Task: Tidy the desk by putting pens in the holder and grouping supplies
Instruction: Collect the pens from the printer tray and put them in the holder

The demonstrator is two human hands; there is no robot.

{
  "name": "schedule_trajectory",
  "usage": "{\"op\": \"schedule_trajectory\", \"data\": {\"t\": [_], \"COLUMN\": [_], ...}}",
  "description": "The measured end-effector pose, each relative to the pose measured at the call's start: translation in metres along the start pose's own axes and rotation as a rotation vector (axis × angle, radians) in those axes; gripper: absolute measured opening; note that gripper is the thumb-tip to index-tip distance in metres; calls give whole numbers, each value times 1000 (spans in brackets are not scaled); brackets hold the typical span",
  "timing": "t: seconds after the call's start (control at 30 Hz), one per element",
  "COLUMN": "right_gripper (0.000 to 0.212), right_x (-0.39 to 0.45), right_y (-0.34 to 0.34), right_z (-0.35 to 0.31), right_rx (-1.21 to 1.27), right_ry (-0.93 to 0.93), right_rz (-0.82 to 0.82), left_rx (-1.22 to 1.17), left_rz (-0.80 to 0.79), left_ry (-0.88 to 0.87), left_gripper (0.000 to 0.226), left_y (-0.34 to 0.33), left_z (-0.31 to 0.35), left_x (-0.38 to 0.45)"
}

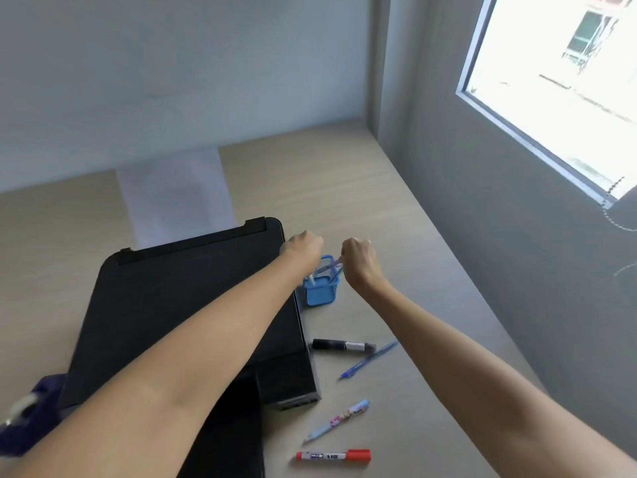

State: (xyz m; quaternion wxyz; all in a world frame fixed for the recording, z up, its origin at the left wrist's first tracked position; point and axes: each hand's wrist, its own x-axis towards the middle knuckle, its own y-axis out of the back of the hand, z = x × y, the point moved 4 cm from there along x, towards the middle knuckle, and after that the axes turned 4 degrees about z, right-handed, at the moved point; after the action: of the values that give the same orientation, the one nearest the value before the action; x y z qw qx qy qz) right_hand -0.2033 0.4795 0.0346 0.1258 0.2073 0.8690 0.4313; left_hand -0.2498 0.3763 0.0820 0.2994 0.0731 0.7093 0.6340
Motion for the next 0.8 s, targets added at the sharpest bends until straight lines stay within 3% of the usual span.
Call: {"op": "schedule_trajectory", "data": {"t": [0.2,0.33,0.4,0.5,0.53,0.6,0.67,0.73,0.8], "right_gripper": [32,9,10,27,25,8,7,12,28], "right_x": [13,8,4,-18,-30,-63,-96,-127,-150], "right_y": [2,-5,-8,2,7,7,-17,-49,-65], "right_z": [18,22,24,31,35,50,73,98,117], "right_rx": [-76,-144,-99,-2,32,31,-43,-111,-147], "right_ry": [-22,38,80,137,169,243,277,254,242], "right_rz": [-50,-108,-134,17,128,247,73,-253,-391], "left_rx": [-113,-39,-14,38,61,97,119,178,247], "left_rz": [-101,-129,-123,35,146,304,233,28,-165], "left_ry": [-67,-110,-105,-77,-86,-164,-249,-304,-322], "left_gripper": [22,25,27,51,54,39,25,27,32], "left_y": [-33,-42,-43,-40,-37,-36,-50,-72,-94], "left_z": [17,25,26,24,25,35,48,58,64], "left_x": [16,10,6,-5,-11,-23,-32,-38,-38]}}
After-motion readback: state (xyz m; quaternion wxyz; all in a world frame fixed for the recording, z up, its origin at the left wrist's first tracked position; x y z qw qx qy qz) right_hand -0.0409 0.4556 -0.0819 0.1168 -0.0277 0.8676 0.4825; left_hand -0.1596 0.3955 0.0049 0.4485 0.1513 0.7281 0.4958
